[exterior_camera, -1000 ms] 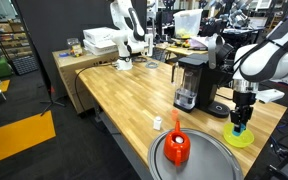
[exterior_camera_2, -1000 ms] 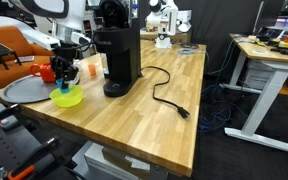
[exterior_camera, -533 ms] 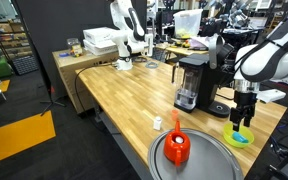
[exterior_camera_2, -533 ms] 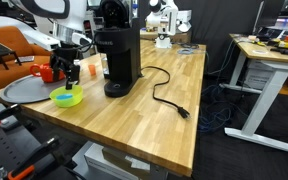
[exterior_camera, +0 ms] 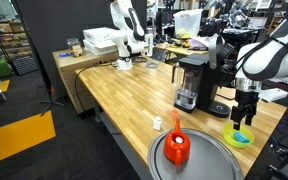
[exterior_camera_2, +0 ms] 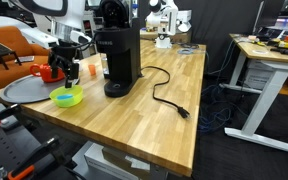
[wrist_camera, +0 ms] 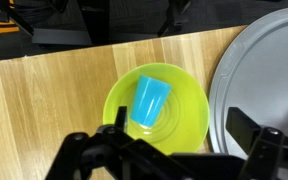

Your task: Put the blue cup inside the yellow bowl

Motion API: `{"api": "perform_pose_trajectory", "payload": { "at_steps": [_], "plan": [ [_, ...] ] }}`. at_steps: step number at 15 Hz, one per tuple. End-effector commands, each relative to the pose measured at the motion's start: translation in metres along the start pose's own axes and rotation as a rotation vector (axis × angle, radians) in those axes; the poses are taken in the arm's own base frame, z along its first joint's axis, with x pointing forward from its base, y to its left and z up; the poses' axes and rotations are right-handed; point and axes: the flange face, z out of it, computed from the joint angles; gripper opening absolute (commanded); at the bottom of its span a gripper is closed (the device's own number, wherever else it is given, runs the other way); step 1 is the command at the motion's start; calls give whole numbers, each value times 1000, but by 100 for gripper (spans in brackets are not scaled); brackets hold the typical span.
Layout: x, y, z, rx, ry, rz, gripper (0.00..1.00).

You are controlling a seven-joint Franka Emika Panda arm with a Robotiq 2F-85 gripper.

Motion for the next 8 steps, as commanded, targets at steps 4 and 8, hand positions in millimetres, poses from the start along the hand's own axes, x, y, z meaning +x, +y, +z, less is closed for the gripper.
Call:
{"api": "perform_pose_trajectory", "payload": {
  "at_steps": [4, 8],
  "plan": [
    [-8, -2, -11, 2, 22, 0, 100],
    [-7, -2, -6, 2, 11, 2, 100]
  ]
}}
